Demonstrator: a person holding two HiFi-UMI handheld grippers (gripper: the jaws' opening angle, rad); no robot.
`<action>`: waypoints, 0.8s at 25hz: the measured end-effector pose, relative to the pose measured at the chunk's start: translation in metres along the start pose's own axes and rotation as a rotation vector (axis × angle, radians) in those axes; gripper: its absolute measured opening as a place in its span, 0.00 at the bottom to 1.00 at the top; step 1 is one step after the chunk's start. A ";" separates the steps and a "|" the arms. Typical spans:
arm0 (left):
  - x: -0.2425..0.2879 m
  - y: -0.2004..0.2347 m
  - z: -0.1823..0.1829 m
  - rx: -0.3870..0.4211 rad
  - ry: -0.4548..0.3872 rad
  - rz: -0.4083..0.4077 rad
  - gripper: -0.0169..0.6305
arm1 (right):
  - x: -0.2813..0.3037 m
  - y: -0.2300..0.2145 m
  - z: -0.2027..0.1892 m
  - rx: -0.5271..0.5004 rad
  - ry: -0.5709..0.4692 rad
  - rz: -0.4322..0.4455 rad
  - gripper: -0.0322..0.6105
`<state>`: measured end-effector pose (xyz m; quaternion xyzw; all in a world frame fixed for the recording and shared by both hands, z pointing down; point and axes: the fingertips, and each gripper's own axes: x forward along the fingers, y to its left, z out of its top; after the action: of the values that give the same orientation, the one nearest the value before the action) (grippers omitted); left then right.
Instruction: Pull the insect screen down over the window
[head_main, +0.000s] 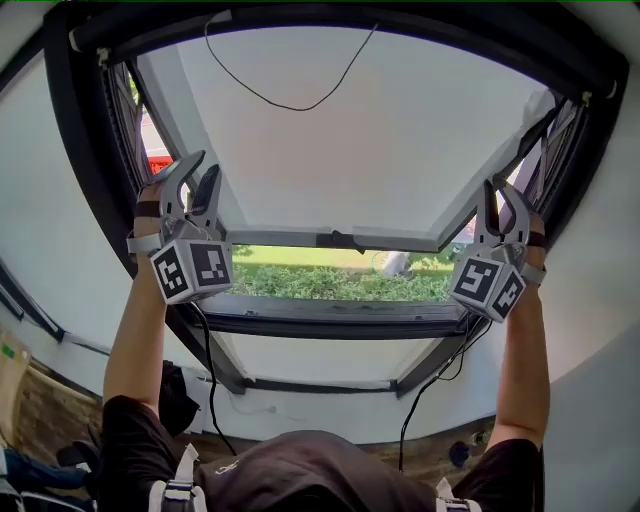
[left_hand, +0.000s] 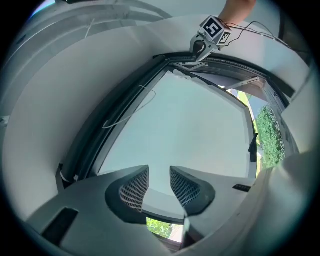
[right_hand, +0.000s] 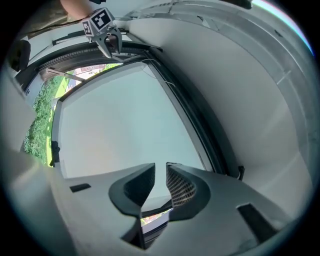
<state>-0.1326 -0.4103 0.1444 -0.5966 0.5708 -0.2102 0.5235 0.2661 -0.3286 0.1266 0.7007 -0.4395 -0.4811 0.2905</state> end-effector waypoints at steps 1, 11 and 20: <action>0.001 0.011 0.003 0.005 -0.005 0.004 0.25 | 0.004 -0.010 0.005 -0.008 -0.009 -0.008 0.16; 0.023 0.101 0.023 0.139 -0.008 0.051 0.26 | 0.034 -0.086 0.033 -0.020 -0.039 -0.043 0.16; 0.048 0.132 0.035 0.290 0.025 0.026 0.28 | 0.066 -0.126 0.039 -0.057 0.004 -0.064 0.16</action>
<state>-0.1513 -0.4139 0.0009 -0.5045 0.5485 -0.2914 0.5998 0.2817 -0.3314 -0.0201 0.7067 -0.4024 -0.5011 0.2958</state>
